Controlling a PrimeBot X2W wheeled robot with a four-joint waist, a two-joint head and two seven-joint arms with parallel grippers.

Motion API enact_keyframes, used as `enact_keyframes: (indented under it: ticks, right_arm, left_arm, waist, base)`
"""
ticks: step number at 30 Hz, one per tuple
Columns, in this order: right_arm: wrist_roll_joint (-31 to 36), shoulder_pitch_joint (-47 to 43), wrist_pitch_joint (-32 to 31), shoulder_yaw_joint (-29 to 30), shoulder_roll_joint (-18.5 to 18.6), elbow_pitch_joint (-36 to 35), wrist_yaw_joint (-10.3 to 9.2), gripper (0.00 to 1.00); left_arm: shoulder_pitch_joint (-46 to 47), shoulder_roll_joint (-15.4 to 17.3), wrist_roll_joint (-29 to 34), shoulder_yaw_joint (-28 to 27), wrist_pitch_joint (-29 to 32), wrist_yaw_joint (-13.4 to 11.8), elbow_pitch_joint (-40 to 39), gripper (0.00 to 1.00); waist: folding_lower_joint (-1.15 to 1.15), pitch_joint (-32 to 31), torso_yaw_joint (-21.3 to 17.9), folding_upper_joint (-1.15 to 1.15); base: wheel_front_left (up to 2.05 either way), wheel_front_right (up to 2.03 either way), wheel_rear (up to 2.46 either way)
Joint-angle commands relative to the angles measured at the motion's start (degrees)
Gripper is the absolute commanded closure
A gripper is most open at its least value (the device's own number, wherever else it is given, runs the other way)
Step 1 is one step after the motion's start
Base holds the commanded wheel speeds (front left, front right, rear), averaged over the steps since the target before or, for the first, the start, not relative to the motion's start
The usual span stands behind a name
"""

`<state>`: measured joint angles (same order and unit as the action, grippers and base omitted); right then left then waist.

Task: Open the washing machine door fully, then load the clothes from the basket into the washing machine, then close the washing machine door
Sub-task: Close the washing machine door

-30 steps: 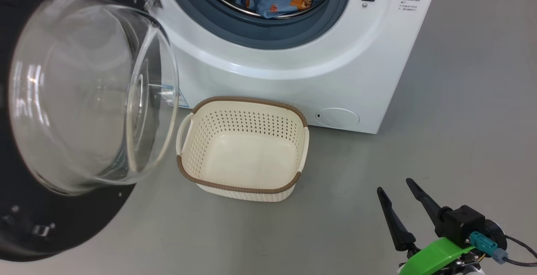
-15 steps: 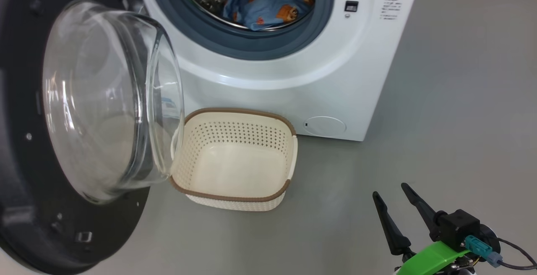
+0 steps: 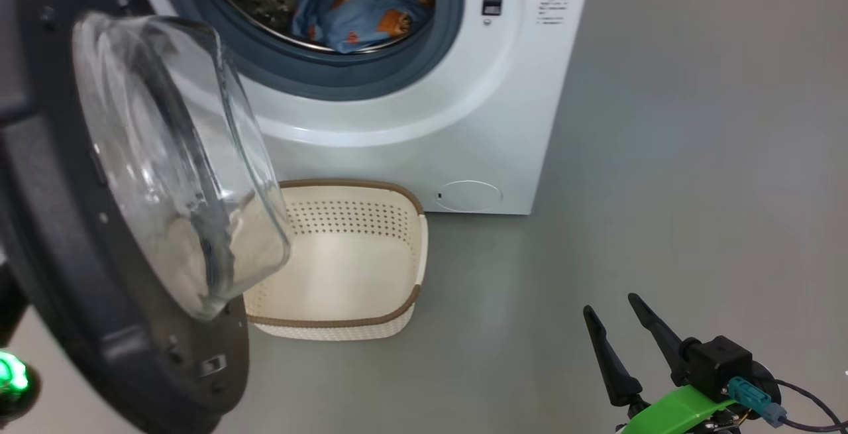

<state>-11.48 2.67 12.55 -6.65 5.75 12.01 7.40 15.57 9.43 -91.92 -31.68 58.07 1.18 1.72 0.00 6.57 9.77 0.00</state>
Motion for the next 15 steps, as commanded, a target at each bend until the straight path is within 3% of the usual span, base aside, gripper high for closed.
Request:
enact_keyframes:
  ticks: [1,15]
  right_arm:
    - [-0.8,1.7,0.8,-1.3,-0.2,-0.9,0.09,0.0]
    - [-1.0,3.2,1.9,-1.6,-1.0,0.7,0.09,0.0]
  left_arm:
    - [2.2,0.9,-0.9,-0.2,0.9,0.1,-2.6,1.0]
    - [5.9,-3.4,3.6,4.5,-4.0,3.2,-0.2,1.0]
  waist:
    - [0.0,0.4,-1.5,0.0]
    - [0.0,1.0,-7.2,0.0]
  base:
    - [0.0,0.0,0.0]
    - [0.0,0.0,0.0]
